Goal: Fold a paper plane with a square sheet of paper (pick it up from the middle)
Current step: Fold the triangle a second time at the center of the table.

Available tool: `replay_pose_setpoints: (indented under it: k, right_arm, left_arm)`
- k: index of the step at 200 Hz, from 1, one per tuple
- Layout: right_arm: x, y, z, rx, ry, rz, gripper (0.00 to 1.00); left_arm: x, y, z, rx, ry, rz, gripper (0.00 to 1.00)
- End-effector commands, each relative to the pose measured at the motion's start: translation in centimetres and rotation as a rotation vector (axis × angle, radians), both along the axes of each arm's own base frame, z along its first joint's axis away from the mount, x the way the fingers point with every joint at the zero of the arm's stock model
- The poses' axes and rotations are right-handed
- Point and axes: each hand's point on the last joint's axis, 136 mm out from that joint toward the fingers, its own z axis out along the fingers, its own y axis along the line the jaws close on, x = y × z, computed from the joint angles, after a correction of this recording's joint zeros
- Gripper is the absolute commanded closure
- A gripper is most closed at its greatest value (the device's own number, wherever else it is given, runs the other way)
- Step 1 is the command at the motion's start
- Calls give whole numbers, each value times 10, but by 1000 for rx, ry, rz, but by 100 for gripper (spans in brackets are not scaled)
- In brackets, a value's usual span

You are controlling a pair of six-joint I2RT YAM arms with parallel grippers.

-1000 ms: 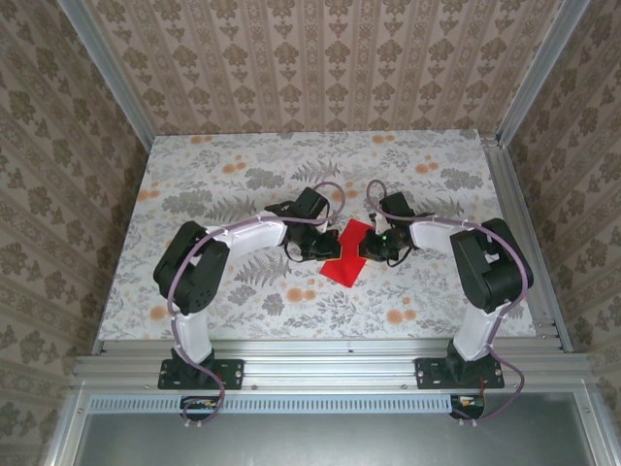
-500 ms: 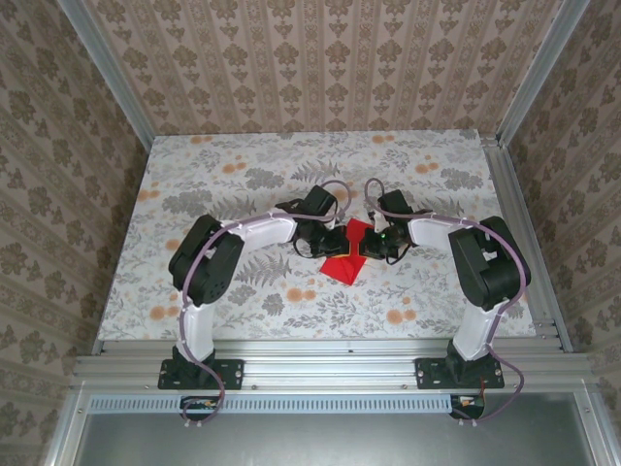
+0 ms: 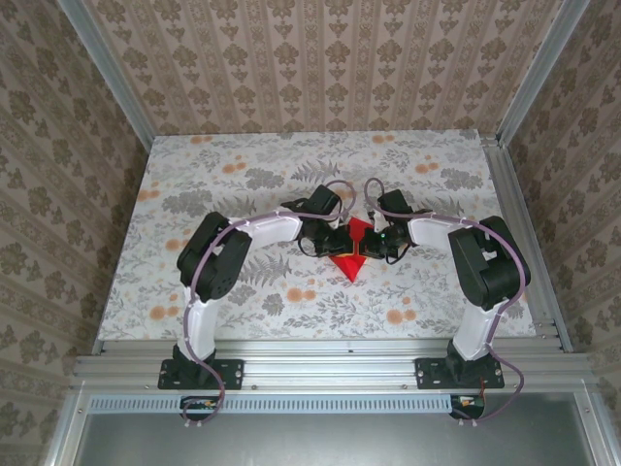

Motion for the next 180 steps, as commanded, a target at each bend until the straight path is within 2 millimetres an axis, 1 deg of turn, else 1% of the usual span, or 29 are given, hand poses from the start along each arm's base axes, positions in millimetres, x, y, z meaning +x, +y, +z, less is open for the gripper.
replay_pose_setpoints:
  k: [1,47,97,124,180]
  right_arm:
    - [-8,1,-12,-19,38,22,93]
    - [-8,1,-10,-15,35,22,93]
    - [-8,2,-8,-11,30,23,93]
    - [-9,2,-8,-10,32,22,93]
    - [-10,1,-5,-9,22,24,93]
  left_arm:
    - [-1,-6,-4,1,20,-5,100]
    - [-3,-6,-9,14,24,-16,100]
    - [-2,2,-14,65,7,-25,100]
    - [-2,-1,-17,57,14,-27,100]
    - [-3,0,-25,76,18,-31,100]
